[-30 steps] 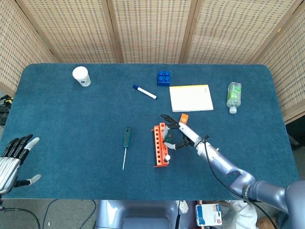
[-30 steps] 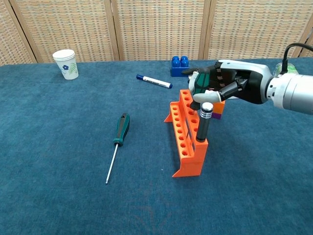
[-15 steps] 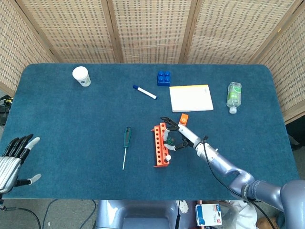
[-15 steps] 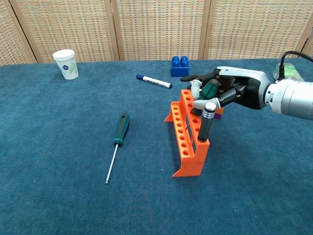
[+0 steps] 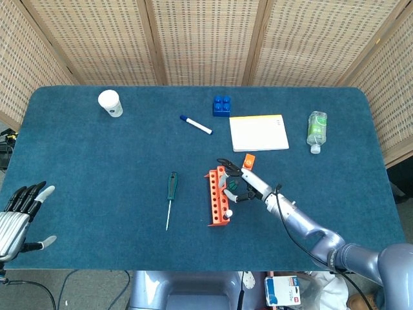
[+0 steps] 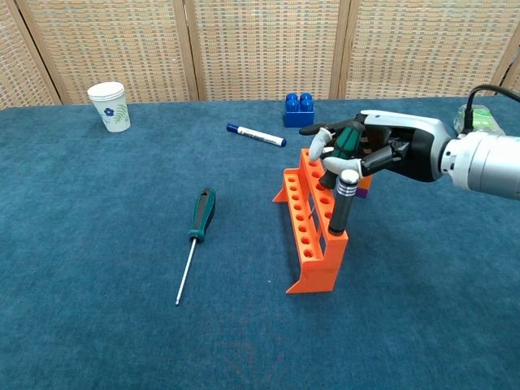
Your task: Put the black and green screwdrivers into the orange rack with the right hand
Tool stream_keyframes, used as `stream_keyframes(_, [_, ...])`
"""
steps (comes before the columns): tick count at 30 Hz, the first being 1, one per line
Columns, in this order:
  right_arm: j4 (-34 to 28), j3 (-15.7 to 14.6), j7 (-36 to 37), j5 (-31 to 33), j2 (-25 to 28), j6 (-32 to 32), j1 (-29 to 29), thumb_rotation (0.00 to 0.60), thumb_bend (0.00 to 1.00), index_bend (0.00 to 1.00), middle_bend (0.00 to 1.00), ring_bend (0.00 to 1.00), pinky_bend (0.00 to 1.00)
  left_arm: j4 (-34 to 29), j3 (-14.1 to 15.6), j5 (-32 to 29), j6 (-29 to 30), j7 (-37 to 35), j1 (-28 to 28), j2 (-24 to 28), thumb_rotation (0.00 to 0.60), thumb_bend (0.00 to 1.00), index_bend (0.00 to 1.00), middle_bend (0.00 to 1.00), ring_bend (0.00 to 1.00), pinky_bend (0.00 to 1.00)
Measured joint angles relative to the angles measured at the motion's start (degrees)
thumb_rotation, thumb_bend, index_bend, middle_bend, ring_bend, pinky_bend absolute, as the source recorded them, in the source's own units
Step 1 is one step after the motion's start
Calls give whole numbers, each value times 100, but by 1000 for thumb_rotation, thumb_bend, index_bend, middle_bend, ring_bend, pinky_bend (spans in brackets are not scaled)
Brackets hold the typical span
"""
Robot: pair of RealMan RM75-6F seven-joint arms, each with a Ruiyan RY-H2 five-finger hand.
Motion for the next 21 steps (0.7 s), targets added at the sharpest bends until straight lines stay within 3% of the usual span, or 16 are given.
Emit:
stream_keyframes(9, [-239,27,-353,24,133,-10,38,600,455,436,0,0,0,-2,12,31,37,-19,14,8,600,0,0,0,0,0])
stream_keyframes(21, [-1133,299,-1144,430,664,-555,279,600,455,401,0,0,0,15,21,79,106,-122,36,44,600,0,0,0,0,0])
